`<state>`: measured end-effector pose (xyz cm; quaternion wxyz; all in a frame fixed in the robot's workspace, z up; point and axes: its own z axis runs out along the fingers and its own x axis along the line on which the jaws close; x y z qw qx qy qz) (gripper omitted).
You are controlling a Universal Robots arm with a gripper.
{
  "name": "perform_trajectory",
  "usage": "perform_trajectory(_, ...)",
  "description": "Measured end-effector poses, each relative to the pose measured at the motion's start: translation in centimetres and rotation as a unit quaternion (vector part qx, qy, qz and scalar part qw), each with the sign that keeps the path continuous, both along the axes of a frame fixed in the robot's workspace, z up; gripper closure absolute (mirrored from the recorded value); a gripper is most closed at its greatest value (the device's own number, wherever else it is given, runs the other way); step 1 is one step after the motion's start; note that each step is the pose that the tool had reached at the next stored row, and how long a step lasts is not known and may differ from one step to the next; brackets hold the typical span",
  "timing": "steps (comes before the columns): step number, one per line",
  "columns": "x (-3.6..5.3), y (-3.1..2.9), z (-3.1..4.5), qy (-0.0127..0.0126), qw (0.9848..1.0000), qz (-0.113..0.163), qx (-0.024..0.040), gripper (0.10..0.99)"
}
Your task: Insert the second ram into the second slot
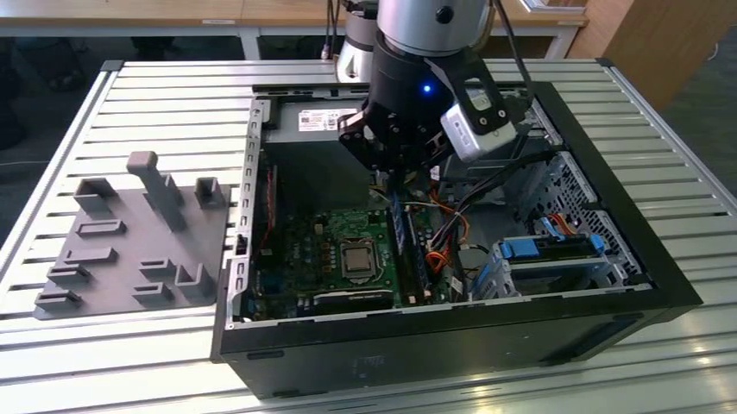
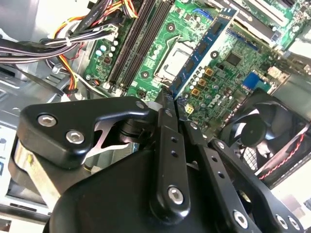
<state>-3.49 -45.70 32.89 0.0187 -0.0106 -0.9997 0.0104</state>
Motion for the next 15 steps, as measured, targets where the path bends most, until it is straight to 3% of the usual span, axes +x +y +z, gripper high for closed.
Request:
perform_trajectory(3, 0.06, 0.00, -0.33, 0.0000, 0.9999, 0.015, 0.0000, 0.949)
perform_trajectory(15, 0.98, 0.00, -2.52, 0.0000, 0.9999, 0.015, 0.0000, 0.949)
